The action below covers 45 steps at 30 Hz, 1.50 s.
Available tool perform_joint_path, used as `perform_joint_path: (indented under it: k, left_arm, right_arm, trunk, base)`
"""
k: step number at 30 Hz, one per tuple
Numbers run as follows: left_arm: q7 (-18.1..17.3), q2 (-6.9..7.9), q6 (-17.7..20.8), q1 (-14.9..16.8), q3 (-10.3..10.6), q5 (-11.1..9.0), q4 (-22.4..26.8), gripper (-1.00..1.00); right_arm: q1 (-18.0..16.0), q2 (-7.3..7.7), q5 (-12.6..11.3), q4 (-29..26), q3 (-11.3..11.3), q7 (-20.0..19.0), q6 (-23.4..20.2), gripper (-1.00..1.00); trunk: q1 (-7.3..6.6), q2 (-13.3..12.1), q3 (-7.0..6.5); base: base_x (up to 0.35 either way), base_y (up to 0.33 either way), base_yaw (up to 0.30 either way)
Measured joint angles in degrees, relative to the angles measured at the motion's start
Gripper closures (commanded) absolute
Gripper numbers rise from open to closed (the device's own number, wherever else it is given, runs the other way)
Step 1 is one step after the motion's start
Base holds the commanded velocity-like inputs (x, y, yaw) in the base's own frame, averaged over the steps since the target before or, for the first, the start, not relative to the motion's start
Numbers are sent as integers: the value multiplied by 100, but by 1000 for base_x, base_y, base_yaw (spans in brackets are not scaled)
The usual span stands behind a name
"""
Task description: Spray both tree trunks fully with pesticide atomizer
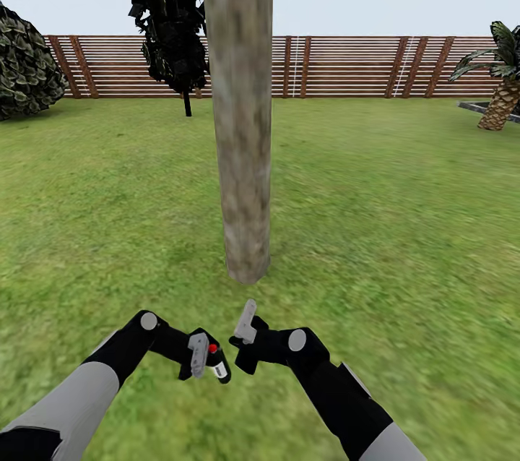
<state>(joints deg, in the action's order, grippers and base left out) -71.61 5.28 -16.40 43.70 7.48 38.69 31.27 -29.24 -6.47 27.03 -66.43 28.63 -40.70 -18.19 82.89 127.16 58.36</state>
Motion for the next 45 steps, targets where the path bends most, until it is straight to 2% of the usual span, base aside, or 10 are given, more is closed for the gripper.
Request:
perform_joint_path:
  k: [3, 11, 17, 23, 28, 33, 45]
  left_arm:
    - [-145, -3, -19, 3, 5, -200, 42, 100]
    - [-293, -33, -26, 4, 7, -301, 91, 100]
    - [-443, -99, -32, 4, 7, -485, 100, 100]
    - [-457, -241, -32, 4, 12, -518, 100, 100]
    - [-532, -273, -25, 9, 16, -555, 108, 100]
    - [-750, -264, -22, 29, 12, -815, 208, 100]
    - [-784, -257, -21, 31, 1, -862, 307, 100]
  right_arm:
    - [0, 18, 0, 6, 2, -1, 0, 100]
    - [0, 41, 0, 7, 3, 1, 0, 100]
    - [0, 42, 0, 8, 3, 1, 0, 100]
    - [0, 42, 0, 8, 3, 1, 0, 100]
    - [0, 42, 0, 8, 3, 1, -1, 100]
    - [0, 42, -1, 8, 3, 1, -3, 100]
    - [0, 42, 0, 7, 3, 1, -2, 100]
  trunk:
    - [0, 0, 0]
    - [0, 0, 0]
    - [0, 0, 0]
    - [0, 0, 0]
    - [0, 0, 0]
    - [0, 0, 0]
    - [0, 0, 0]
  base:
    - [0, 0, 0]
    - [0, 0, 0]
    - [0, 0, 0]
    - [0, 0, 0]
    - [0, 0, 0]
    - [0, 0, 0]
    - [0, 0, 0]
